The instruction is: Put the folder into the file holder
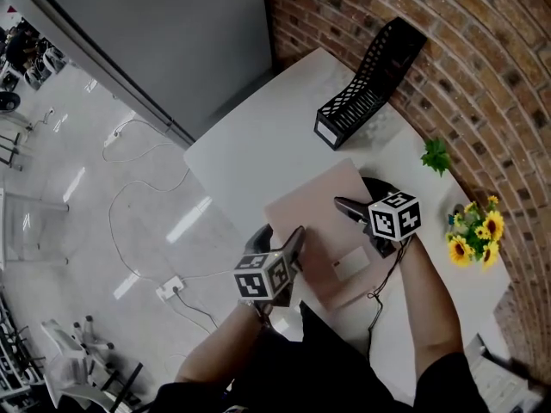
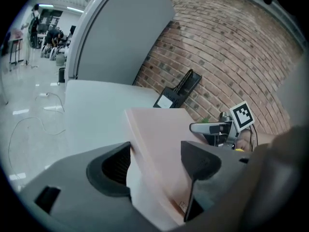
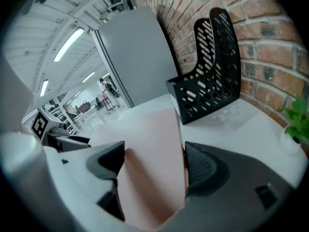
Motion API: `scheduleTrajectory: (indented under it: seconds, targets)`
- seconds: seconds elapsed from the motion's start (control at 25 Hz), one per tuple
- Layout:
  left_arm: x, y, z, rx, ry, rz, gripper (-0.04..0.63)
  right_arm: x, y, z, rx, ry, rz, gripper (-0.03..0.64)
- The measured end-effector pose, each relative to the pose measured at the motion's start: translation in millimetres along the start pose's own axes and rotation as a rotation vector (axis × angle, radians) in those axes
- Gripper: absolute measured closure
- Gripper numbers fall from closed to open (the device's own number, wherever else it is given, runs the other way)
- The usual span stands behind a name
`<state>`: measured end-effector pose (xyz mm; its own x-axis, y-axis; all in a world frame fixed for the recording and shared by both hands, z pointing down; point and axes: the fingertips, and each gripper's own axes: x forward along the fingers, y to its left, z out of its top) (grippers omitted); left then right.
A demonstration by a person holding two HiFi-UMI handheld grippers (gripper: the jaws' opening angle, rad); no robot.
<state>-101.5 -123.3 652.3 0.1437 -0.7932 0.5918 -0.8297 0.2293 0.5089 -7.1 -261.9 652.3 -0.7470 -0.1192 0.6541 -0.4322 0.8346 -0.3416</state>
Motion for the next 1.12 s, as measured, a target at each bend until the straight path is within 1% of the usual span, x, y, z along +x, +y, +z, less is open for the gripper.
scheduleTrajectory:
  seconds: [0.16, 0.32, 0.6, 0.76, 0.88, 1.12]
  targets:
    - [-21.3, -12.4, 38.2, 0.097, -0.101, -0.009, 0.281, -22.4, 16.0, 37.8, -0.055, -0.121, -0.021, 0.221]
    - [-48.9, -26.7, 70.6, 0.205, -0.196, -0.022, 0.281, -47.6, 37.3, 70.9, -0.113, -0.219, -0.037, 0.221]
    - [-92.0, -44.4, 113.5, 0.343, -0.32, -0.054, 0.281, -81.5, 70.3, 111.6, -0.194, -0.329, -0.081, 0.221]
    - [-109.0, -53.0, 133.8, 0.399, -0.366, -0.078, 0.281, -93.9, 81.2, 124.8, -0.211, -0.369, -0.111, 0.222]
    - [-120.9, -57.3, 140.7, 0.434, -0.391, -0.098, 0.281, -101.8, 89.6, 129.2, -0.227, -0.39, -0.131, 0.221]
    - [-140.2, -67.1, 134.1, 0.506, -0.387, -0.138, 0.281, -115.9, 99.9, 122.4, -0.245, -0.408, -0.16, 0.222]
